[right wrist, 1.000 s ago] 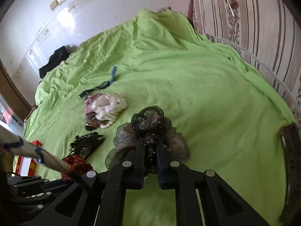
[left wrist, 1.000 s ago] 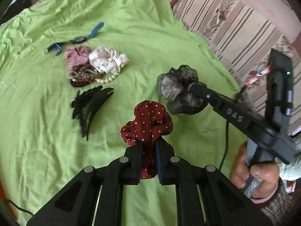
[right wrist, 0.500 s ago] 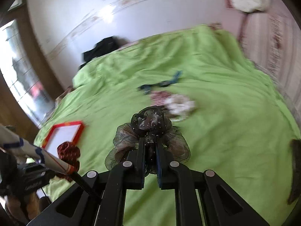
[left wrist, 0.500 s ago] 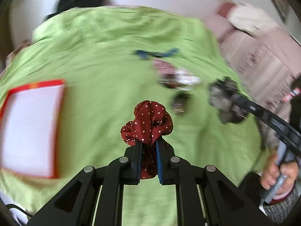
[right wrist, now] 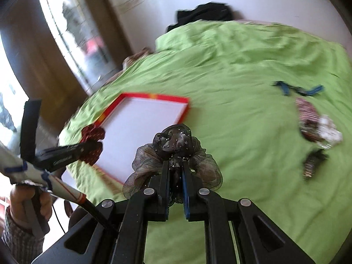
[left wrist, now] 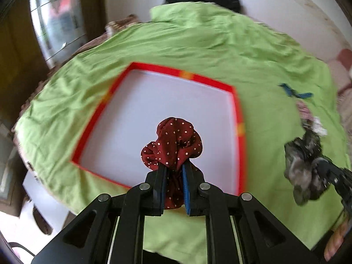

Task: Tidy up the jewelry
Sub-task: 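Carry both scrunchies to the red-rimmed tray and open both tools to drop them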

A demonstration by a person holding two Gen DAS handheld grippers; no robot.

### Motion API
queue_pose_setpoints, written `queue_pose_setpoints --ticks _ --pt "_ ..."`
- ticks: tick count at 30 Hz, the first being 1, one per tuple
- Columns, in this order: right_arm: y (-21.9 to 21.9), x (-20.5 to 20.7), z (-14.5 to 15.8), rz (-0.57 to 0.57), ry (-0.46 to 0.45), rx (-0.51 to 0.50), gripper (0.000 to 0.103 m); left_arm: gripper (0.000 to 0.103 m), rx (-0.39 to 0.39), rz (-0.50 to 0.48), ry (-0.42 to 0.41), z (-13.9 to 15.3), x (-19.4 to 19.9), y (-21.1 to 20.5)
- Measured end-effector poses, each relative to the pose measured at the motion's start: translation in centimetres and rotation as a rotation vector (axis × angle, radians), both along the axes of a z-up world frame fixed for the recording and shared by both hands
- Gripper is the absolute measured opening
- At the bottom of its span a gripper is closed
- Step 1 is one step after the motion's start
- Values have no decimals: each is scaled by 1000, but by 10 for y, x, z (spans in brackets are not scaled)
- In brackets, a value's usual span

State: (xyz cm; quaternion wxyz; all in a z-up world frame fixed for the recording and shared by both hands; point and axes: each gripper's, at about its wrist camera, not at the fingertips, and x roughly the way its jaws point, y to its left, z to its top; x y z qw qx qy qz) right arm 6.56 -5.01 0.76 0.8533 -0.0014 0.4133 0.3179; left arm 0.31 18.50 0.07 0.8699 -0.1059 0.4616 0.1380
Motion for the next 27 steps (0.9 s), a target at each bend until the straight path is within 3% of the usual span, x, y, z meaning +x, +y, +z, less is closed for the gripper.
queue_pose_setpoints --ticks 10,14,16,18,21,25,27 --pt "99 8 -32 100 48 -41 10 13 52 98 99 -42 16 61" --pt "123 15 -57 108 71 -94 12 20 67 110 121 -52 24 77" --pt "125 14 -62 115 87 -99 20 25 53 98 109 -48 21 78" --pt "118 11 -58 117 81 -93 43 38 26 75 75 -41 13 79" --pt "99 9 -42 114 41 -62 65 42 -32 51 21 -25 -2 78" --pt "76 24 -28 59 38 -15 67 51 -124 35 -73 -4 -29 87" --pt "71 40 -32 5 47 -40 67 55 -134 67 -116 3 -42 98"
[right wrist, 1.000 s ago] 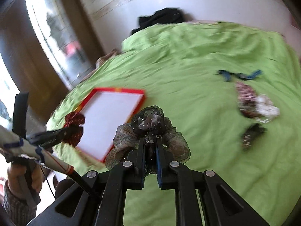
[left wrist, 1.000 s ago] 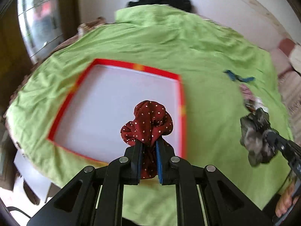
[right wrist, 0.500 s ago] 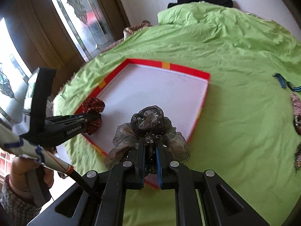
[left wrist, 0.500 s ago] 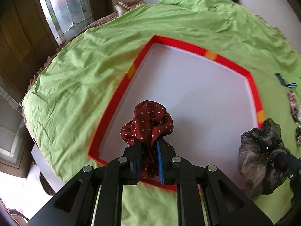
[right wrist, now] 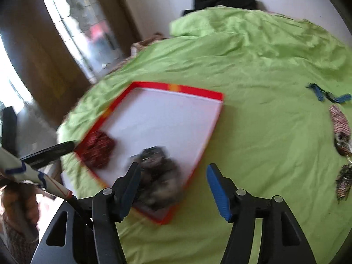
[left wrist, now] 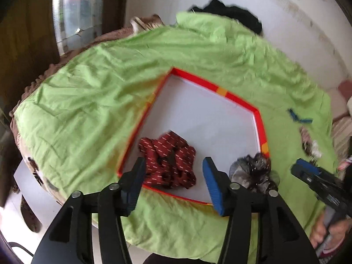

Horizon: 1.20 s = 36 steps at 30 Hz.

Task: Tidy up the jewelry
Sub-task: 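Carry both scrunchies to the red-rimmed tray and open both tools to drop them, then withdraw both tools from the tray and move toward the remaining accessories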

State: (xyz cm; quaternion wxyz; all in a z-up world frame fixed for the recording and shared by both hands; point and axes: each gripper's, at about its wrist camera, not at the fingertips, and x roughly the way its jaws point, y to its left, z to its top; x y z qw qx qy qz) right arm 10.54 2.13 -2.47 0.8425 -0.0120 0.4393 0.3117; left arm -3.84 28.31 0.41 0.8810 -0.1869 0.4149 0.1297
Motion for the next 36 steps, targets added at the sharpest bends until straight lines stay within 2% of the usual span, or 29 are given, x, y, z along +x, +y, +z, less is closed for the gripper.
queue_pose_setpoints --ticks 2,5,8,10,11,13,16,20,23,26,31,34,36 --pt "0 15 -7 -40 17 -14 65 58 4 50 -18 2 -8 13" --pt "10 39 -28 -65 77 -47 46 58 -10 145 14 -11 -9 40" --pt "25 51 -44 -61 102 -87 38 58 -69 199 40 -32 -7 59" --pt "31 56 -54 -60 116 -110 14 58 -109 209 58 -49 0 66" --pt "31 59 -58 -64 129 -113 10 58 -127 208 68 -56 3 66" --pt "28 59 -58 -76 127 -105 9 58 -153 192 89 -68 11 62" --pt "23 54 -55 -101 72 -163 8 58 -140 160 102 -74 26 49" --pt "-1 58 -55 -165 74 -163 6 58 -109 117 104 -73 48 29" --pt "-26 57 -56 -221 109 -132 5 58 -69 79 114 -71 65 11" --pt "-43 49 -58 -244 121 -111 5 58 -61 53 110 -70 73 -1" --pt "-47 40 -56 -210 115 -92 8 58 -41 58 81 -56 63 -13" --pt "-57 35 -49 -216 124 -44 9 58 16 87 53 -36 40 -25" --pt "-66 24 -39 -220 96 -17 15 58 60 102 53 -23 27 -35"
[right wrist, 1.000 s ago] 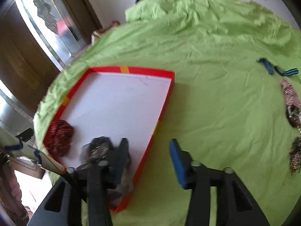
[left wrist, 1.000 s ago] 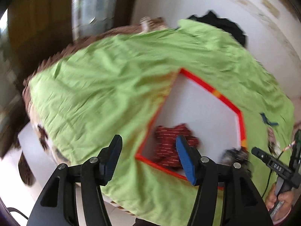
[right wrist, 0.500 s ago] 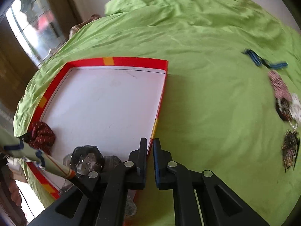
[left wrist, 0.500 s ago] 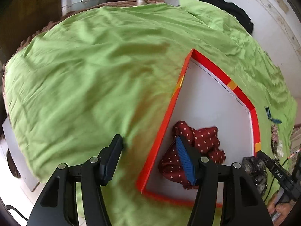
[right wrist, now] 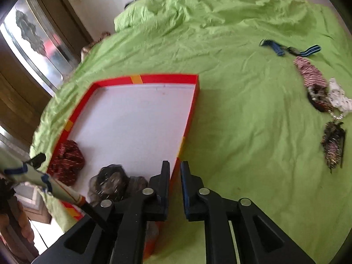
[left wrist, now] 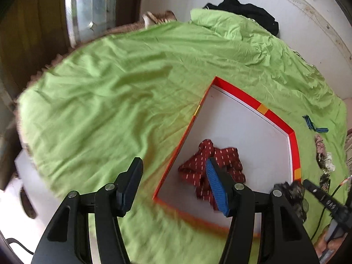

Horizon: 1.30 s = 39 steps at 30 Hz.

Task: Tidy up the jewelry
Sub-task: 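Withdraw both tools from the tray and move toward the remaining accessories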

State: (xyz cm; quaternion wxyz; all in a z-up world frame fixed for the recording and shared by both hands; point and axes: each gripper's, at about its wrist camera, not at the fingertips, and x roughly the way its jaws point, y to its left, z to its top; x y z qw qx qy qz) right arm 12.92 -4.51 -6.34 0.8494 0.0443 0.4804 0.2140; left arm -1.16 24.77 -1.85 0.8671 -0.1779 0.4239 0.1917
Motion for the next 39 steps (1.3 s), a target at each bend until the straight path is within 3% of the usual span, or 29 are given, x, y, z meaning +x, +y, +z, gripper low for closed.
queue_pose_setpoints --ticks 1,3,4,8,17,24,33,39 --pt "-4 -6 4 0 -18 2 18 58 12 0 -2 5 -6 -5" --pt "-20 -26 13 -6 -62 3 37 59 43 -15 -23 22 -20 -23" --pt "-30 -36 15 -12 -75 7 39 60 52 -27 -36 28 -24 -30" --pt "-70 -67 11 -41 -72 4 41 66 56 -74 -73 43 -33 -70" --pt "-181 -122 -7 -210 -37 11 46 66 -46 -279 -71 46 -32 -186" --pt "-235 -138 -10 -316 -43 39 46 66 -24 -432 -17 32 -28 -256" --pt "-227 -142 -16 -295 -35 41 46 66 5 -450 3 27 -36 -271" --pt "-254 -121 13 -371 -88 65 46 66 7 -452 8 23 -39 -273"
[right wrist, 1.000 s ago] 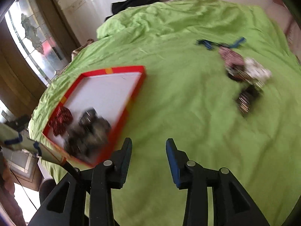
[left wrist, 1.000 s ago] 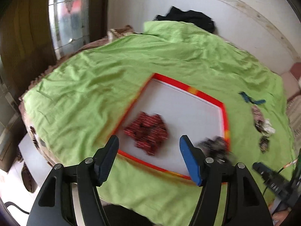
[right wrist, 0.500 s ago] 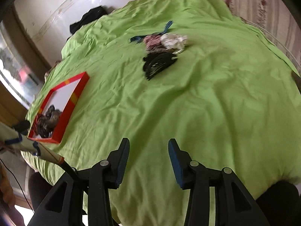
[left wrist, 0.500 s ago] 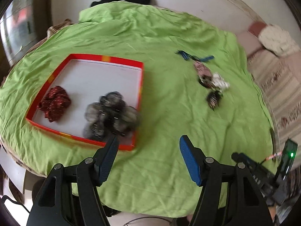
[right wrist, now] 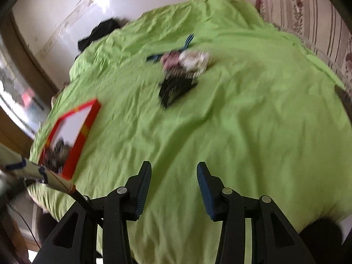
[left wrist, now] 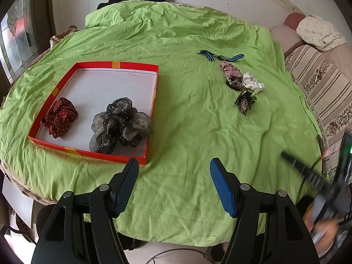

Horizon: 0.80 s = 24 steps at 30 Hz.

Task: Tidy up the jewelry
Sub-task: 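Withdraw both tools from the tray and move toward the remaining accessories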

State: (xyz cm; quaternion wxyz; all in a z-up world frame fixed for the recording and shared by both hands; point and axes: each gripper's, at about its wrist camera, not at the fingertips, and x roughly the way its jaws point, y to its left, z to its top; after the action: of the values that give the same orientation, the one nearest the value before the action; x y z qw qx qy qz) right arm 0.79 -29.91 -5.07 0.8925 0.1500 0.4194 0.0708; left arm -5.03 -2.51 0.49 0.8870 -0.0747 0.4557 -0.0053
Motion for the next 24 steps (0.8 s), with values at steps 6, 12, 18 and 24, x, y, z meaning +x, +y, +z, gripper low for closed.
queue_pose_setpoints --ticks 6,12,18,24 --pt "-18 66 62 -42 -102 -50 47 66 -4 0 -1 -1 -1 1" --pt "8 42 50 46 -77 -44 56 66 -13 12 9 -7 5 8" --pt "3 -6 -14 12 117 -73 56 66 -49 -31 13 -18 12 7" --pt "-18 -28 -4 -74 103 -99 56 66 -96 -98 41 -30 11 -3"
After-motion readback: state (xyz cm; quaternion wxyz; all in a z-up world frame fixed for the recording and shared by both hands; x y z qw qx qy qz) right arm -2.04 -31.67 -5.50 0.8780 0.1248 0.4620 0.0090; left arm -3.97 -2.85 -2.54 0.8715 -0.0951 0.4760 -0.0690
